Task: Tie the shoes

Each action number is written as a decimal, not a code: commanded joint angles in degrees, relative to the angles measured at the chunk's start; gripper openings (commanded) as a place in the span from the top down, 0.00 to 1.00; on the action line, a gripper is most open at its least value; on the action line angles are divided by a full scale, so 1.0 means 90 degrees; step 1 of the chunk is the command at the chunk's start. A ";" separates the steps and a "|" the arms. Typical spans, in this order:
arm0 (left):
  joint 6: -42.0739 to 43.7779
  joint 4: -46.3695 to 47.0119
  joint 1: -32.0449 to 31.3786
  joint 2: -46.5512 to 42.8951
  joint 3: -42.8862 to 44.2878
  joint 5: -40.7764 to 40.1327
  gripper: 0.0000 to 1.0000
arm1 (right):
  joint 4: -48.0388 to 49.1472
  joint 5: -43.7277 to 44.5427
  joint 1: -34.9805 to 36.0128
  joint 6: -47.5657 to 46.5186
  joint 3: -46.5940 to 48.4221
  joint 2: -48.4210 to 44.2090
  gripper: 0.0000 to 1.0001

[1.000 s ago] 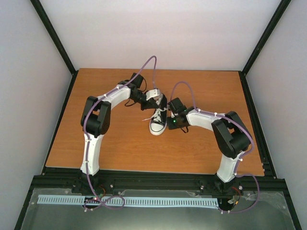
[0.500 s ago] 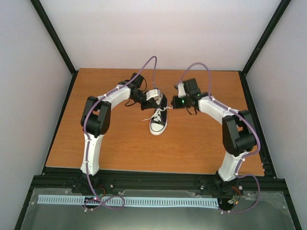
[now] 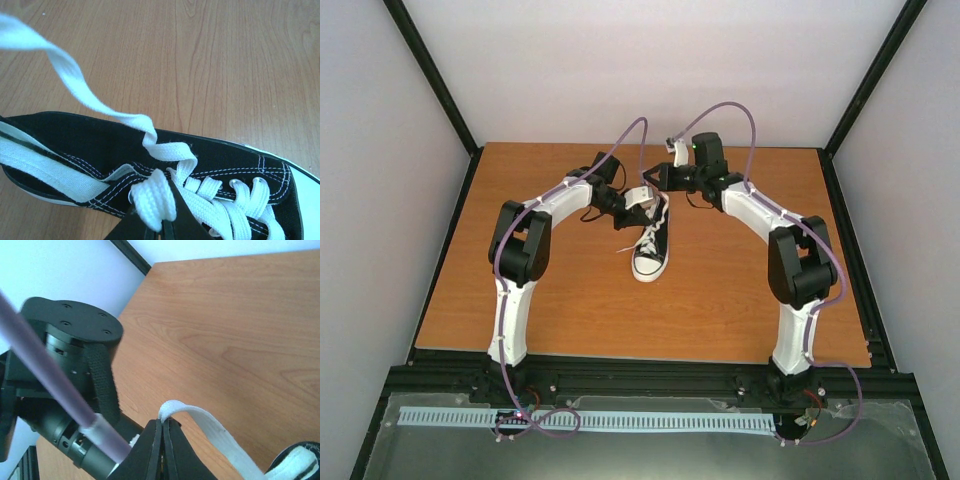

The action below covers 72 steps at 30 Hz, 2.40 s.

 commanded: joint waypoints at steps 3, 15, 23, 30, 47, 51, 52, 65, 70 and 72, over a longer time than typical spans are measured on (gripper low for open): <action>0.0005 0.0148 -0.0007 -0.0291 0.0038 0.0047 0.99 | 0.0740 0.0235 -0.0114 0.0856 -0.0150 0.0242 0.97; 0.0024 0.0157 -0.0007 -0.0323 0.0053 0.0011 0.99 | -0.0327 0.0304 0.0162 0.0775 0.1670 0.1908 0.97; 0.0106 0.0105 -0.0007 -0.0347 0.0018 0.0010 0.99 | -0.0562 0.0115 0.0278 0.0591 0.1508 0.1783 0.81; 0.0124 0.0080 -0.0007 -0.0312 0.0038 0.0023 0.99 | -0.0904 0.0222 0.0149 0.0363 0.1337 0.1396 0.58; 0.0037 -0.0048 0.0053 -0.0152 0.0238 0.0142 0.99 | 0.0298 -0.0648 -0.0379 -0.0980 -0.1380 -0.0223 0.46; 0.0017 -0.0071 0.0057 -0.0144 0.0255 0.0144 0.99 | 0.1095 -0.0863 -0.0126 -0.1090 -0.1849 -0.0213 0.45; 0.0018 -0.0079 0.0052 -0.0145 0.0253 0.0146 0.99 | 0.1307 -0.0885 -0.0094 -0.1051 -0.1903 -0.0213 0.44; 0.0018 -0.0105 0.0059 -0.0127 0.0309 0.0146 0.99 | 0.1533 -0.0766 -0.0068 -0.0838 -0.1896 0.0076 0.59; 0.0003 -0.0114 0.0051 -0.0123 0.0339 0.0149 0.99 | 0.1417 -0.0812 -0.0059 -0.0855 -0.1806 0.0108 0.78; -0.0032 -0.0121 0.0055 -0.0120 0.0373 0.0131 0.99 | 0.1343 -0.0788 -0.0059 -0.0892 -0.1812 0.0098 0.88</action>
